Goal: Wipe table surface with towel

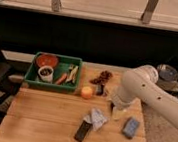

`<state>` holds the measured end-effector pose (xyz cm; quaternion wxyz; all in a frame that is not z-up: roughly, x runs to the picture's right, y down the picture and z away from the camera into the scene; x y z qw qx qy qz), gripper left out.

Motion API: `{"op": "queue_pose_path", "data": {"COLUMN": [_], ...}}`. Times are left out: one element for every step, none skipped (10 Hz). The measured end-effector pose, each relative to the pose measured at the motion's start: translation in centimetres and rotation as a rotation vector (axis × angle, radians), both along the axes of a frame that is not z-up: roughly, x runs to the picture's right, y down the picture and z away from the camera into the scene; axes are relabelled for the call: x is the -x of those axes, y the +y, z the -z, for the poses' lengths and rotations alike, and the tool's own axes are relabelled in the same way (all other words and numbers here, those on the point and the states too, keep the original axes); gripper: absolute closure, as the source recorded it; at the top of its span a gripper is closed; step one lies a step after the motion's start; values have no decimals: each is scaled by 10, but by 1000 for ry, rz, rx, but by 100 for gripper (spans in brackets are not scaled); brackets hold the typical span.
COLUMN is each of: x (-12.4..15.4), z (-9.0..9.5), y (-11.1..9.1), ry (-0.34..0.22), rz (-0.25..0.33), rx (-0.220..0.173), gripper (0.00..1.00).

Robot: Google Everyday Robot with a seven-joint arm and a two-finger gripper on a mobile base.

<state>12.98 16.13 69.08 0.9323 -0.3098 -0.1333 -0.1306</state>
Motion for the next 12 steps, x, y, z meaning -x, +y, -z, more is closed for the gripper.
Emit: {"op": "queue_pose_path", "data": {"x": [15, 23, 29, 34, 39, 47, 54, 58, 59, 57, 54, 52], "z": [-6, -12, -20, -28, -34, -41, -50, -57, -63, -73, -85, -93], "y": [14, 25, 37, 50, 59, 67, 73, 77, 79, 80, 80, 79], "ry": [-34, -50, -64, -73, -80, -87, -90, -90, -86, -71, -50, -38], "rz": [18, 29, 39, 46, 49, 54, 57, 57, 54, 48, 48, 50], "rx": [14, 21, 27, 26, 26, 25, 26, 29, 33, 36, 35, 34], "gripper": [35, 35, 35, 35, 35, 35, 35, 35, 35, 35, 35, 35]}}
